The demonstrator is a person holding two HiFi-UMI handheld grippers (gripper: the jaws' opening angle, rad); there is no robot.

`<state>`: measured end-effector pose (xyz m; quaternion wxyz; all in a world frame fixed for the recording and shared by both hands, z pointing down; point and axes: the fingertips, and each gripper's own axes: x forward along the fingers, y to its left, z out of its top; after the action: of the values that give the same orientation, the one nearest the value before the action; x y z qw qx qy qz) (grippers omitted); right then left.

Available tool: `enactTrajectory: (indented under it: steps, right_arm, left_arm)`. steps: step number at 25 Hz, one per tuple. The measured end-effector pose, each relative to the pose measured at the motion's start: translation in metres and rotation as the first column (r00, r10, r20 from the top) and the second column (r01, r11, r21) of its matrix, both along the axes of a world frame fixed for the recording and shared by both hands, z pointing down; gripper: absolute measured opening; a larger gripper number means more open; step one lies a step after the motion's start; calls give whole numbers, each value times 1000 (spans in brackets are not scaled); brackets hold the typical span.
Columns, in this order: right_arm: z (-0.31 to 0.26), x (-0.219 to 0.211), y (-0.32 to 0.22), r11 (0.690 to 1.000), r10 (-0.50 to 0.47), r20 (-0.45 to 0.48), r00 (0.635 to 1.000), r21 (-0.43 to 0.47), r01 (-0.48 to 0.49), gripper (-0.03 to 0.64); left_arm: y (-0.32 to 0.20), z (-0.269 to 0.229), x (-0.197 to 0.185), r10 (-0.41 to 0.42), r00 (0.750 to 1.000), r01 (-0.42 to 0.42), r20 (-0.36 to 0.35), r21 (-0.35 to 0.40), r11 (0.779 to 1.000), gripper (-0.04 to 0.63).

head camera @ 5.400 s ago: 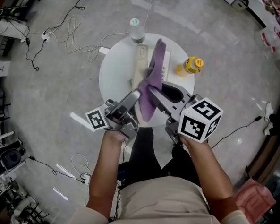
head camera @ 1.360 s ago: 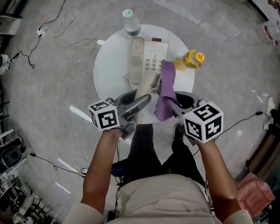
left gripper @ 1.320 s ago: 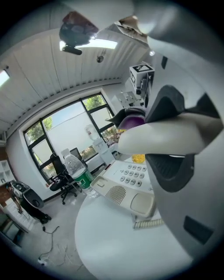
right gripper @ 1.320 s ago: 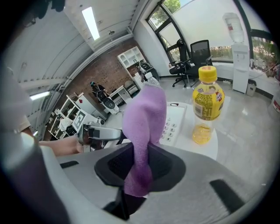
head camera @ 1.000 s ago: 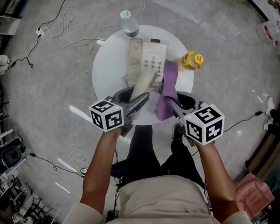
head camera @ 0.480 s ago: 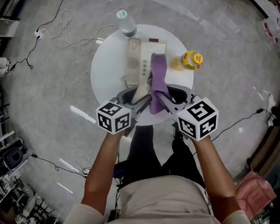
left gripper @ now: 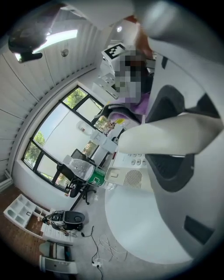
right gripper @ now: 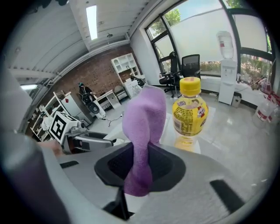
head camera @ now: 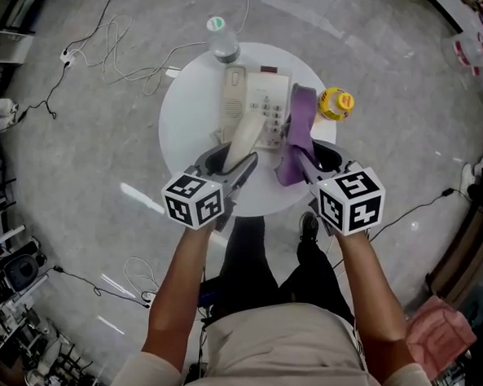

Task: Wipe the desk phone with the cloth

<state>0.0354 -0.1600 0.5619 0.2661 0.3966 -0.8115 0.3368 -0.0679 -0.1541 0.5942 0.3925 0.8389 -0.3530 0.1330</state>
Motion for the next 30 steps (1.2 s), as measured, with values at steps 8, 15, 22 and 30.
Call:
enactTrajectory:
  steps: [8,15,22,30]
  right_arm:
    - [-8,11,13,999,24,-14,1000,41,-23,80]
    - [-7,25,33,999,26,-24,999,31,-25,80]
    - [-3,31,47,999,32,-23,999,12,-32,80]
    - [1,39,55,999,42,-25,999,-1,-42,80]
  left_arm:
    - [-24,6,-20,-105,989,99,100,56,993,210]
    - [-52,15,-28,-204,962,188,183,104,977,210]
    - [-74,18,-30,-252,927,213,278,165,963,210]
    - [-98,28,-22,-277,906,227,321,183,956,212]
